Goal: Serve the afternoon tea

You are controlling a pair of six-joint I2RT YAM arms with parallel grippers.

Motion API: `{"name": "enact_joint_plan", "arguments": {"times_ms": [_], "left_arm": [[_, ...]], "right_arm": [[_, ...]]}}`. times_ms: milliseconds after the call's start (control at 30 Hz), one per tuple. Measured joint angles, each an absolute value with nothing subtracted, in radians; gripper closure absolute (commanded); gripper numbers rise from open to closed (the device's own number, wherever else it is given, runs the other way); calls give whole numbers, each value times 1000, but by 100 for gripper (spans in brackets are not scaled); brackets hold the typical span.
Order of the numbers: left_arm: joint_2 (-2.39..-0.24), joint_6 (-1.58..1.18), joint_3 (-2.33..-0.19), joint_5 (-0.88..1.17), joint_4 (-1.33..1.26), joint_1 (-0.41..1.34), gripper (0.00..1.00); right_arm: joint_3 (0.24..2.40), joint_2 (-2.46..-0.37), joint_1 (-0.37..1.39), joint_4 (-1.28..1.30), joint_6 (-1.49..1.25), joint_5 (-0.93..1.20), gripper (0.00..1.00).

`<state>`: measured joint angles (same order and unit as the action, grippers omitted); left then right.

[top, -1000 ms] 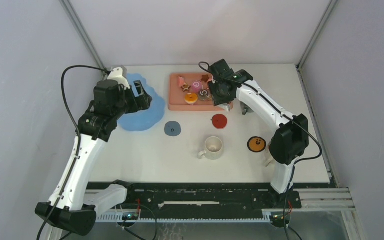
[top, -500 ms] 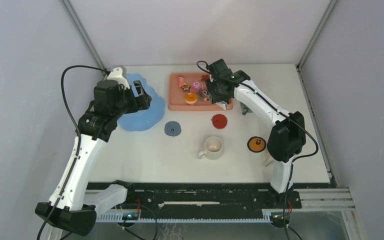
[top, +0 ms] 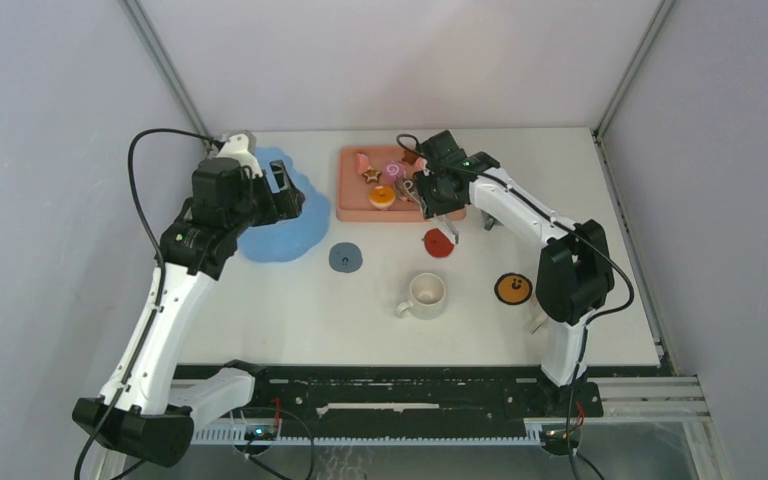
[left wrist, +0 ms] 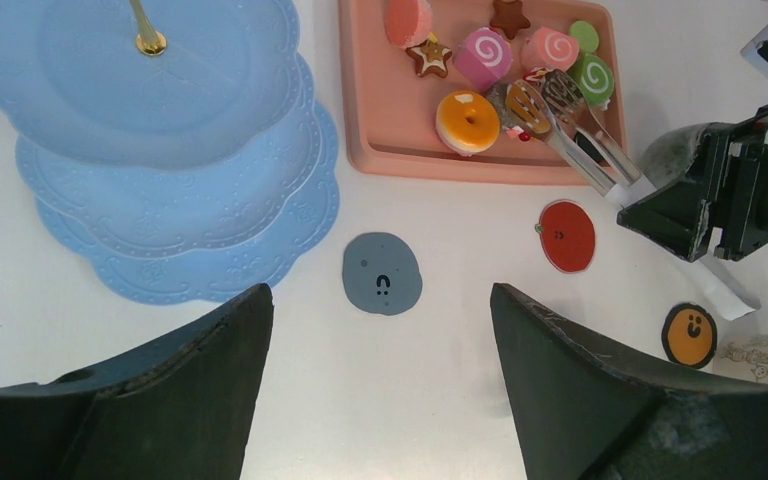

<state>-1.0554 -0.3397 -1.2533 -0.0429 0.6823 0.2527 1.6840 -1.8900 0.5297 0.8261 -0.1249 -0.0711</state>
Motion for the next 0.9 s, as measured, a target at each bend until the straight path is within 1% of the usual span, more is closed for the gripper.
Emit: {"name": "enact_joint_plan", "arguments": {"times_ms": [200,900], "left_arm": [[-1061,-340,-1253,-43,683,253,15],[-1061,-340,-1253,-42,682,253,15]], "right_arm": [[1624,-1874,519,799,-128,-41,49],[1574,-1810,517,788,-137,-31,46]]}}
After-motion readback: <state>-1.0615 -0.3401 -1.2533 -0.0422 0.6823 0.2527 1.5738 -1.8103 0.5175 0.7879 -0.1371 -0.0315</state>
